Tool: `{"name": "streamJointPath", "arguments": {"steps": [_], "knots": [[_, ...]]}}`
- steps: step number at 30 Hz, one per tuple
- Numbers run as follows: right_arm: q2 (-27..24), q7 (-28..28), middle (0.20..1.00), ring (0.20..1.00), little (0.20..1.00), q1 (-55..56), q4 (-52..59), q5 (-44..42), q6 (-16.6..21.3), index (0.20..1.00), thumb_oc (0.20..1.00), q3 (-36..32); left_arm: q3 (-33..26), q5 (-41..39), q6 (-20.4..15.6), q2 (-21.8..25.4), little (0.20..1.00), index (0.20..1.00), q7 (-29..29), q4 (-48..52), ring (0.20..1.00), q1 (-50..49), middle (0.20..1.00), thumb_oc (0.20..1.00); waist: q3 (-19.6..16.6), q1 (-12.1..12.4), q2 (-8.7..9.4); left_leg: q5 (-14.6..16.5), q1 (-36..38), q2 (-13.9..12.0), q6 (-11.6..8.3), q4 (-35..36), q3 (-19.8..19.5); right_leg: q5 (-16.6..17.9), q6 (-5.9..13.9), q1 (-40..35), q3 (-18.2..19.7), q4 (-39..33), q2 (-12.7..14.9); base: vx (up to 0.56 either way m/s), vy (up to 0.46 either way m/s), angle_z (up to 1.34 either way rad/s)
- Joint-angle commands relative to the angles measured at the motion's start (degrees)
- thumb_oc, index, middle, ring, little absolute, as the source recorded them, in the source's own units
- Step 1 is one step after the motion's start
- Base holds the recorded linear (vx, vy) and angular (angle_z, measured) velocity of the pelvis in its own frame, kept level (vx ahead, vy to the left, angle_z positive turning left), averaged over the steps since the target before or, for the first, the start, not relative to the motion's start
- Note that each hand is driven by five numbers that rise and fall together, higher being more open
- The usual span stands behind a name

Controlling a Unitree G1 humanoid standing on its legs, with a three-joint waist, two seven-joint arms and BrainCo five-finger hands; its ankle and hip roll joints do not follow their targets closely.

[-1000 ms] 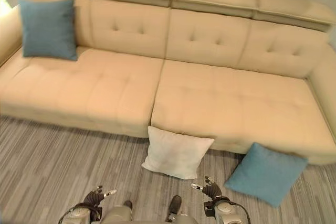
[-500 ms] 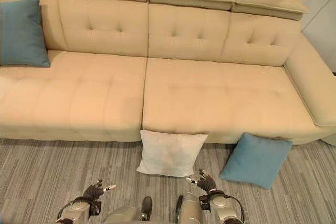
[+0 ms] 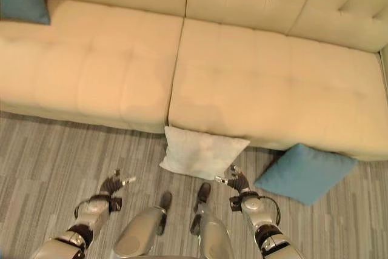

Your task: Pick up all the scattered cushions and arrange them neatly on the sofa.

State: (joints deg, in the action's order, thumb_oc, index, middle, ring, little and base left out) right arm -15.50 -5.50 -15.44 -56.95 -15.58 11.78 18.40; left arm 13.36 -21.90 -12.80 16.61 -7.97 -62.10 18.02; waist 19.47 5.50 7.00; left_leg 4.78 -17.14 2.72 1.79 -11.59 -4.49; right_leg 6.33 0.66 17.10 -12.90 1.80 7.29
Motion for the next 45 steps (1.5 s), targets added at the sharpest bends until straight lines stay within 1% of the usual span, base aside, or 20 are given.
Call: {"name": "streamJointPath", "arguments": {"steps": [1,2,3,8,10,11,12,14,15,16,18,19,20,24,29,32,35,36,39,45], "knots": [[-2.17,-1.5,1.0,1.0,1.0,1.63,2.02,-0.79,1.94,1.0,1.0,0.28,0.89,-1.55,-2.81,-0.37,1.0,1.0,-2.19,-0.08,1.0,-0.56,1.0,1.0,-3.59,0.23,-1.86,-5.97,0.42,-0.63,-3.2,6.33,-1.64,-1.51,7.08,-0.25,0.49,4.79,3.35,-0.04,0.025,-0.13],[-2.17,-1.5,1.0,1.0,1.0,1.63,2.02,-0.79,1.94,1.0,1.0,0.28,0.89,-1.55,-2.81,-0.37,1.0,1.0,-2.19,-0.08,1.0,-0.56,1.0,1.0,-3.61,0.23,-1.86,-5.96,0.39,-0.63,-3.2,6.32,-1.64,-1.51,7.08,-0.22,0.5,4.8,3.35,-0.06,0.033,-0.13],[-2.46,-3.17,1.0,1.0,1.0,0.0,1.81,-0.16,2.08,1.0,1.0,0.07,1.46,-1.81,-3.07,-0.51,1.0,1.0,-3.27,0.65,1.0,0.91,1.0,1.0,-2.56,0.08,-2.23,-5.71,-1.93,-0.5,-3.29,4.62,-1.36,-1.64,6.94,2.27,1.0,6.34,3.87,-0.09,0.054,-0.07],[-3.65,-11.26,1.0,1.0,1.0,-7.42,1.42,3.21,2.45,1.0,1.0,-0.36,1.9,-3.94,-4.65,-0.3,1.0,1.0,-8.7,-0.01,1.0,7.87,1.0,1.0,-0.14,-0.85,-2.87,-5.42,-9.93,0.12,-3.44,0.25,-0.57,-1.55,6.61,10.64,2.41,10.46,4.74,-0.11,0.059,-0.05],[-5.48,-14.24,1.0,1.0,1.0,-11.8,1.47,3.67,2.41,1.0,1.0,0.07,2.29,-5.39,-5.1,0.45,1.0,1.0,-10.54,0.49,1.0,11.91,1.0,1.0,0.75,-1.28,-3.16,-5.36,-14.25,0.23,-3.49,-1.61,-0.4,-1.66,6.47,14.9,2.89,12.45,4.97,-0.13,0.046,0.01],[-7.0,-16.7,1.0,1.0,1.0,-15.62,0.8,3.36,2.62,1.0,1.0,-0.38,2.67,-5.91,-5.62,0.85,1.0,1.0,-12.29,1.1,1.0,15.53,1.0,1.0,1.7,-1.75,-3.54,-5.49,-17.99,0.3,-3.49,-2.93,-0.32,-1.56,6.41,18.51,3.34,13.92,5.16,-0.1,0.033,-0.03],[-7.0,-16.7,1.0,1.0,1.0,-15.66,0.78,3.35,2.63,1.0,1.0,-0.38,2.66,-5.91,-5.62,0.85,1.0,1.0,-12.28,1.08,1.0,15.58,1.0,1.0,1.65,-1.76,-3.54,-5.47,-18.11,0.31,-3.49,-2.99,-0.31,-1.58,6.41,18.64,3.35,13.98,5.17,-0.09,0.036,-0.01],[-8.74,-19.44,1.0,1.0,1.0,-19.85,0.13,3.73,2.72,1.0,1.0,-0.38,3.42,-6.94,-5.88,1.17,1.0,1.0,-13.58,1.27,1.0,19.11,1.0,1.0,2.49,-2.37,-3.78,-5.43,-21.94,0.29,-3.56,-4.63,-0.2,-1.67,6.33,22.41,3.93,15.69,5.44,-0.05,0.032,0.04],[-8.74,-19.44,1.0,1.0,1.0,-19.85,0.13,3.73,2.72,1.0,1.0,-0.38,3.42,-6.94,-5.88,1.17,1.0,1.0,-13.58,1.27,1.0,19.11,1.0,1.0,2.49,-2.37,-3.78,-5.43,-21.94,0.29,-3.56,-4.63,-0.2,-1.67,6.33,22.41,3.93,15.69,5.44,-0.05,0.032,0.0],[-11.03,-21.26,1.0,1.0,1.0,-24.52,-1.07,3.36,2.95,1.0,1.0,-0.61,3.75,-8.33,-6.08,2.39,1.0,1.0,-14.73,1.04,1.0,23.54,1.0,1.0,3.05,-3.12,-3.87,-5.44,-25.83,0.17,-3.61,-5.73,-0.2,-1.73,6.24,26.43,4.7,16.87,5.45,-0.03,0.026,-0.05],[-12.32,-22.53,1.0,1.0,1.0,-27.18,-1.58,2.76,2.9,1.0,1.0,-0.78,3.94,-9.11,-5.8,2.91,1.0,1.0,-14.99,1.06,1.0,26.37,1.0,1.0,3.41,-3.7,-4.03,-5.55,-28.93,-0.16,-3.7,-6.42,0.02,-1.81,6.15,29.66,5.51,17.65,5.3,-0.02,0.025,-0.07],[-13.73,-23.76,1.0,1.0,1.0,-28.92,-0.25,3.14,2.96,1.0,1.0,-1.23,3.97,-9.48,-5.63,3.84,1.0,1.0,-15.88,2.43,1.0,28.37,1.0,1.0,4.33,-4.24,-4.04,-5.58,-31.7,-0.5,-3.72,-7.42,0.14,-1.96,6.13,32.34,5.94,18.64,5.23,0.0,0.01,-0.12],[-13.74,-23.75,1.0,1.0,1.0,-28.94,-0.26,3.13,2.97,1.0,1.0,-1.24,3.98,-9.47,-5.62,3.83,1.0,1.0,-15.88,2.42,1.0,28.41,1.0,1.0,4.25,-4.23,-4.02,-5.55,-31.87,-0.5,-3.72,-7.51,0.16,-1.98,6.13,32.52,5.98,18.72,5.24,0.0,0.009,-0.1],[-16.45,-24.93,1.0,1.0,1.0,-31.44,0.25,1.76,3.48,1.0,1.0,-2.2,4.28,-10.37,-5.42,6.03,1.0,1.0,-16.24,1.75,1.0,33.62,1.0,1.0,5.47,-5.71,-3.81,-5.46,-36.01,-0.97,-3.65,-8.64,0.27,-1.9,6.32,37.3,7.04,20.15,4.95,0.02,-0.004,-0.09],[-18.29,-24.0,1.0,1.0,1.0,-31.84,0.11,-1.43,4.77,1.0,1.0,-3.63,5.68,-10.22,-5.22,6.97,1.0,1.0,-16.62,2.51,1.0,37.25,1.0,1.0,6.76,-6.96,-3.79,-5.01,-39.27,-1.21,-3.55,-9.91,0.44,-2.03,6.47,40.96,8.05,21.05,4.63,0.03,-0.015,-0.11],[-19.25,-22.52,1.0,1.0,1.0,-33.48,0.29,-3.74,5.3,1.0,1.0,-2.79,6.88,-9.97,-5.13,7.47,1.0,1.0,-16.64,3.39,1.0,40.0,1.0,1.0,7.23,-7.4,-3.81,-4.78,-41.39,-1.2,-3.51,-10.7,0.49,-2.05,6.56,43.33,8.42,21.57,4.68,0.0,-0.018,-0.03],[-20.05,-23.15,1.0,1.0,1.0,-36.51,-0.3,-4.58,5.48,1.0,1.0,-2.14,7.25,-10.55,-5.07,7.92,1.0,1.0,-17.11,3.12,1.0,42.8,1.0,1.0,7.68,-7.87,-4.15,-4.62,-43.89,-1.27,-3.51,-11.77,0.73,-1.98,6.6,45.79,9.03,22.25,4.53,0.02,-0.014,-0.08],[-20.36,-23.17,1.0,1.0,1.0,-37.9,-1.26,-4.85,5.5,1.0,1.0,-1.48,7.75,-10.34,-5.0,8.01,1.0,1.0,-17.38,2.83,1.0,44.08,1.0,1.0,7.53,-7.81,-4.49,-2.67,-43.88,-1.4,-3.68,-12.42,0.62,-3.77,7.04,46.2,9.37,23.31,4.16,0.07,0.003,-0.08],[-21.34,-21.59,1.0,1.0,1.0,-40.79,-1.24,-6.82,5.92,1.0,1.0,0.23,8.78,-10.66,-5.21,7.97,1.0,1.0,-17.51,3.53,1.0,46.75,1.0,1.0,7.96,-7.91,-5.3,-2.58,-46.5,-0.84,-3.46,-13.88,0.78,-4.03,6.93,49.21,10.11,24.67,3.83,0.03,0.015,-0.06],[-22.67,-19.48,1.0,1.0,1.0,-45.87,-2.03,-8.34,6.29,1.0,1.0,3.83,9.88,-11.69,-5.46,8.38,1.0,1.0,-17.64,2.74,1.0,51.25,1.0,1.0,8.03,-7.81,-5.69,-2.89,-50.22,-0.69,-3.22,-14.52,0.76,-3.68,7.28,53.17,10.8,25.36,3.74,0.0,0.0,0.0]]}}
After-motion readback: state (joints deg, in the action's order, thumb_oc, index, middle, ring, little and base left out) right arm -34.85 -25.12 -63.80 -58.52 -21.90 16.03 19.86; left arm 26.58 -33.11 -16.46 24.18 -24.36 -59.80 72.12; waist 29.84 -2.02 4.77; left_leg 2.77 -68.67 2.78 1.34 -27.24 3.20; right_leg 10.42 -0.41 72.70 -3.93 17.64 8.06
